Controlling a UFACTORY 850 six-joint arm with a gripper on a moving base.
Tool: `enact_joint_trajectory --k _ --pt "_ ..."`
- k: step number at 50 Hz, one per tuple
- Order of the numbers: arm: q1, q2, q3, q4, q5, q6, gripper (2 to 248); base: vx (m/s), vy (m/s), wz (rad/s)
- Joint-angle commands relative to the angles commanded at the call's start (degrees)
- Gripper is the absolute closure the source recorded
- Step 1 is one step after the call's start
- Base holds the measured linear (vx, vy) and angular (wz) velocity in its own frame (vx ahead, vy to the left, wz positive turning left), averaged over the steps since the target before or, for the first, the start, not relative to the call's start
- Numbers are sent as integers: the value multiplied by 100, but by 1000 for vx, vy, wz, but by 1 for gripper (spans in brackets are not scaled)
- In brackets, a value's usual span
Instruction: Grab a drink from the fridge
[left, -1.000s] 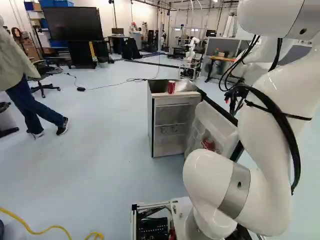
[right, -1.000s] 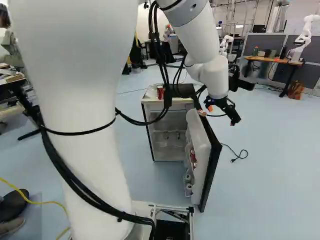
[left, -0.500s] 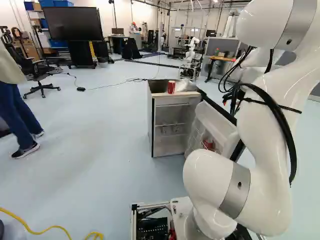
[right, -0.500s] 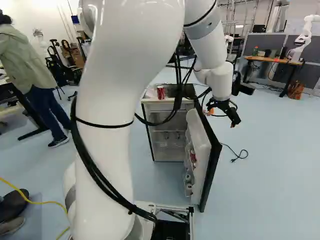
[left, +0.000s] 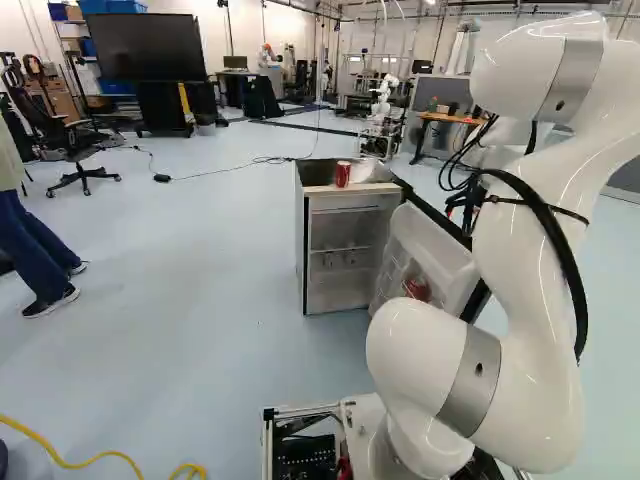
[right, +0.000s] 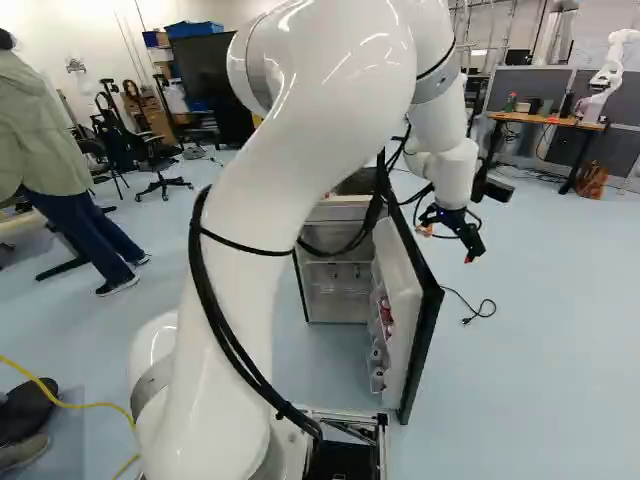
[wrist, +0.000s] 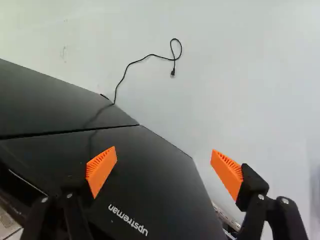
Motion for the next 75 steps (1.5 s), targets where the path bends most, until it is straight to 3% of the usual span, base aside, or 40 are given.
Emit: enact_joint_trajectory --k 19,57,75 --pt "-81 -341 -244 0 -253 0 3 0 0 0" --pt "-146 -144 68 0 -307 0 3 0 0 0" --pt "-279 -14 265 0 -307 0 3 0 0 0"
